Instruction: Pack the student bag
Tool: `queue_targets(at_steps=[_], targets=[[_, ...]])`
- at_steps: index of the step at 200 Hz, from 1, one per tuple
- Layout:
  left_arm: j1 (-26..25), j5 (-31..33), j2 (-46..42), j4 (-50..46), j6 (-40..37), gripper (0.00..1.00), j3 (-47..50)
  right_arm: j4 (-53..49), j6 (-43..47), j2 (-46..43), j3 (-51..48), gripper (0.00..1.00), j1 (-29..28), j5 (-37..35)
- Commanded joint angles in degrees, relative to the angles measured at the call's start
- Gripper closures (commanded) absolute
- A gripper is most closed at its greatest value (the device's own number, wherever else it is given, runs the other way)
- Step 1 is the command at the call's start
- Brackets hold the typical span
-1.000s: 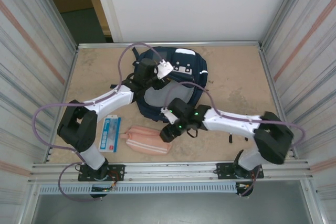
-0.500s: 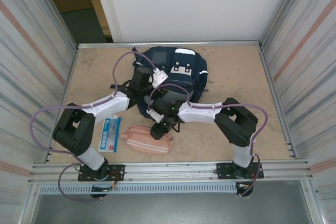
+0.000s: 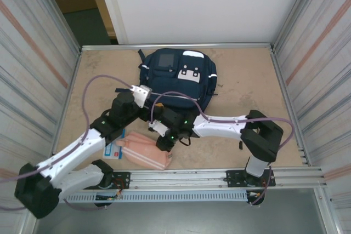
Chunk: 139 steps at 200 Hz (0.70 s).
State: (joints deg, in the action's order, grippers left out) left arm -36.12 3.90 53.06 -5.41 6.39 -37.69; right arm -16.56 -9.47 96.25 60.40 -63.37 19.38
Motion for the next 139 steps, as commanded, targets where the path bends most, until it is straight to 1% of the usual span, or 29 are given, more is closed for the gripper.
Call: queue_targets(at_steps=[1,12,35,57,75,101,127,139], targets=[[0.6,-0.6,-9.6,-18.7,16.3,0.01,-1.9,-1.5,-7.7,-5.0,-5.0,0.95,5.2,-5.6],[1.7,-1.8,-12.2,-24.1,18.8,0.01,-3.0,0.2,-7.9,-7.8,-6.4,0.96,5.3,-7.3],[5.0,-7.0,-15.7,-31.9,23.1,0.01,-6.4,2.1,-8.7,-12.3,-8.1,0.98,6.2,-11.6],[7.9,-11.7,-17.7,-35.9,24.8,0.01,-10.4,2.6,-11.9,-14.2,-8.5,0.99,9.7,-14.3],[8.5,-15.7,-18.7,-32.3,23.6,0.01,-10.4,5.4,-13.3,-16.8,-9.6,0.99,12.8,-13.3],[8.5,-20.9,-17.0,-28.4,24.1,0.01,-10.3,9.4,-16.6,-22.2,-11.0,0.98,16.8,-12.7],[8.6,-23.2,-16.4,-21.6,24.0,0.01,-7.8,13.3,-20.9,-26.8,-11.5,0.97,20.2,-10.6],[8.5,-24.7,-15.9,-19.0,24.1,0.01,-7.4,15.2,-23.1,-28.4,-11.7,0.97,20.7,-9.6]])
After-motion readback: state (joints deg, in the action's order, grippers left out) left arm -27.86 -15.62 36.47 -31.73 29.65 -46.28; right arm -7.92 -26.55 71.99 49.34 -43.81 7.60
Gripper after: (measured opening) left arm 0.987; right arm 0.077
